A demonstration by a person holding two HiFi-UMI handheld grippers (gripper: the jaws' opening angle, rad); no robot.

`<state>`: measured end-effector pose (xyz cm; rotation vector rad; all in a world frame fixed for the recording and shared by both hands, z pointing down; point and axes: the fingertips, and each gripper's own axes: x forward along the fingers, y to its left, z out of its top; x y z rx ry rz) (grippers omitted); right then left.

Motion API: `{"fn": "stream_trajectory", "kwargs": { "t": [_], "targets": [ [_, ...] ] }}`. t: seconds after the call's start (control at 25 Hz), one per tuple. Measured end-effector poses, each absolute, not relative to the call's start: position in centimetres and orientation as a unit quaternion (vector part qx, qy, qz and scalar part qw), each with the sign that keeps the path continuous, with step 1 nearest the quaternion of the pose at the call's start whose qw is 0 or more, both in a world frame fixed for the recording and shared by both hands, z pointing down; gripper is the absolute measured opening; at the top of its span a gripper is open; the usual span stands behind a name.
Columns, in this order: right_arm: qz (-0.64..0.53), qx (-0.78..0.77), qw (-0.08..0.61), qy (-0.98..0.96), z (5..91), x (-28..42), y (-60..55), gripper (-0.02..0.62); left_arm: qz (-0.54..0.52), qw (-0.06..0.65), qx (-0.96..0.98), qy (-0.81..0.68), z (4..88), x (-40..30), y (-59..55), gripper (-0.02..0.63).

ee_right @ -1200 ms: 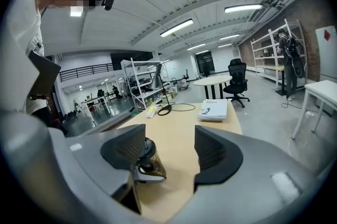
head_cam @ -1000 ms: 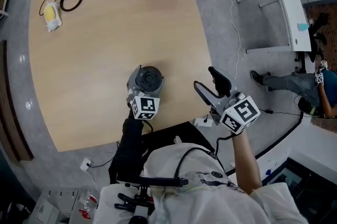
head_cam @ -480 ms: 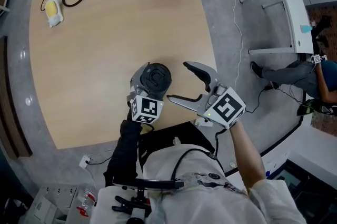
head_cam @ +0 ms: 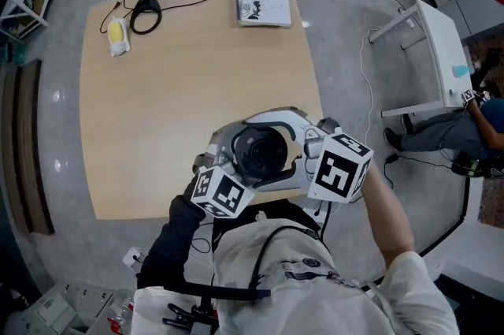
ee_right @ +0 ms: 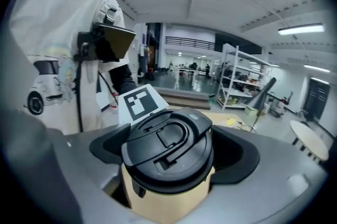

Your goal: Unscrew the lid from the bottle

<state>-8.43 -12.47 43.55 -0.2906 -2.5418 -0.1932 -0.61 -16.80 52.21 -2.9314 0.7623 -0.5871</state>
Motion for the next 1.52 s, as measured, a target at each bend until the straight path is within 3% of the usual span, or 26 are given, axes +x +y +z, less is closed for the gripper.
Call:
{"fn": "stream_trajectory", "kwargs": {
  "t": [0.24,0.32,0.36,0.48,0.6,0.68,0.92,1.04,1.16,1.44,1.52],
  "targets": [
    [-0.051,-0.271,0.279,-0.920,40.8,-6.0,-8.4,0.479,-0.145,-0.025,-0.979,0.139,48.4,2.5,-11.5,0.410],
    [-0.038,-0.237,0.279,-0.930,39.7,-5.5,-8.8,0.589,-0.130,-0.042,-0.976,0.170,47.6,2.6,-11.7,0.410],
    [-0.032,-0.203,0.265,-0.942,38.7,-5.2,-9.2,0.591,-0.128,-0.045,-0.971,0.195,47.3,2.4,-12.2,0.410],
    [0.004,-0.064,0.185,-0.981,35.8,-5.1,-10.9,0.591,-0.156,-0.039,-0.947,0.277,47.3,1.2,-13.8,0.411],
    [-0.013,-0.006,0.176,-0.984,36.9,-6.5,-11.3,0.565,-0.196,-0.039,-0.923,0.328,47.9,0.3,-14.6,0.411],
    [-0.037,-0.031,0.170,-0.984,37.5,-7.3,-10.9,0.477,-0.196,-0.047,-0.922,0.329,48.0,0.3,-14.6,0.412],
    [-0.052,-0.250,0.149,-0.955,36.2,-6.5,-6.4,0.477,-0.149,-0.031,-0.978,0.145,46.5,2.6,-9.7,0.411],
    [-0.020,-0.301,0.178,-0.937,36.0,-6.2,-5.7,0.479,-0.128,-0.037,-0.987,0.092,45.4,3.1,-8.5,0.411],
    [-0.020,-0.227,0.211,-0.951,35.6,-6.0,-8.1,0.589,-0.144,-0.038,-0.979,0.137,45.9,1.4,-10.8,0.411],
    [-0.014,0.061,0.176,-0.982,35.7,-8.3,-13.8,0.583,-0.243,-0.019,-0.910,0.334,47.4,-3.4,-16.8,0.413],
    [-0.020,0.040,0.150,-0.988,35.9,-9.4,-13.6,0.525,-0.240,-0.015,-0.912,0.332,47.0,-2.8,-16.7,0.413]
  ]
}}
